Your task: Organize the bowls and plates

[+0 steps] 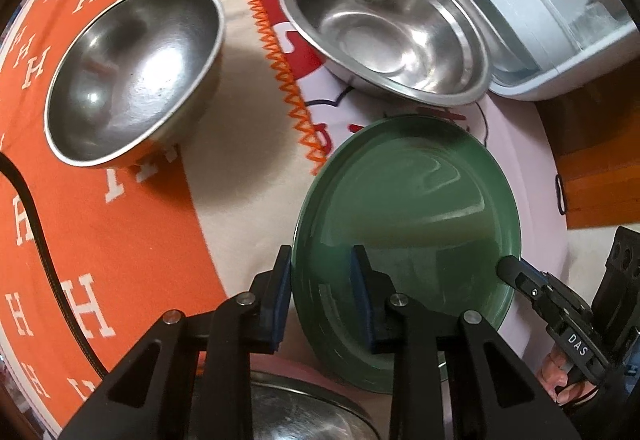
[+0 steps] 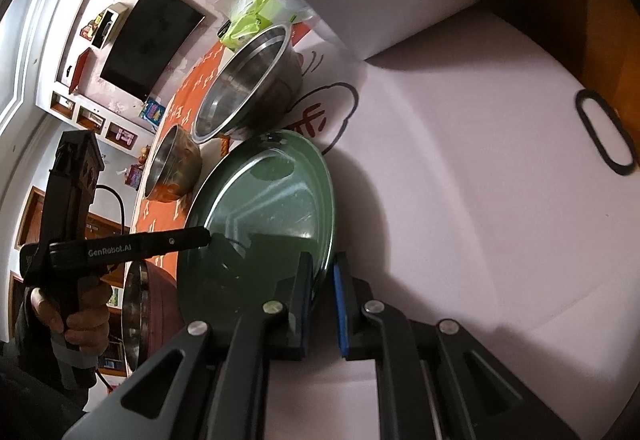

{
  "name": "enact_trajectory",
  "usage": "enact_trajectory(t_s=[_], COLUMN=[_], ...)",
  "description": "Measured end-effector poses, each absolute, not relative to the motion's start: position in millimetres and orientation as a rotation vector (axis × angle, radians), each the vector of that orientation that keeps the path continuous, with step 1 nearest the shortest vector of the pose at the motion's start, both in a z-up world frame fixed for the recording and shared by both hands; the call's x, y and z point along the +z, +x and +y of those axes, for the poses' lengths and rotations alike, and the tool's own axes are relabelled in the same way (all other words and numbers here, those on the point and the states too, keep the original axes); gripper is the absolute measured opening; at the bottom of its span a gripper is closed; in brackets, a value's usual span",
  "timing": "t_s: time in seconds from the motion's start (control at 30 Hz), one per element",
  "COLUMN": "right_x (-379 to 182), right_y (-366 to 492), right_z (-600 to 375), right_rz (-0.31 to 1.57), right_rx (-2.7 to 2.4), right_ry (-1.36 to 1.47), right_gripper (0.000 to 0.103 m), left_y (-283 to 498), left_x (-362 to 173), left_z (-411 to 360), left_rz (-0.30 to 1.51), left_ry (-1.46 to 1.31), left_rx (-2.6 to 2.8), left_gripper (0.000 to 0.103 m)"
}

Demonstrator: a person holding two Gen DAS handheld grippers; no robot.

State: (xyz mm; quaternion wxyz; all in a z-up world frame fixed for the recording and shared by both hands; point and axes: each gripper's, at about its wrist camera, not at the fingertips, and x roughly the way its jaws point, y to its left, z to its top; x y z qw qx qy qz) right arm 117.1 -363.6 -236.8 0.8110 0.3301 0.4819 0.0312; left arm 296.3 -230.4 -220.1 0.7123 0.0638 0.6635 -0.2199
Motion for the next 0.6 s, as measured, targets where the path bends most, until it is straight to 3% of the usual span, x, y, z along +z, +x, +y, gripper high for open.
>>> enact_trajectory(t_s=[0.6], right_x=[-212.3], right_y=[76.3], right_z=[-384.8], right_rz=[0.978], right_rx=[-0.039], right_ry=[0.718], right_gripper=[0.010], left_y=[252.6], left_x=[-193.1], left_z=[-261.7], left_rz=[1.423], left_ry=[0.175], left_rx=[-0.620], left_gripper=[0.026])
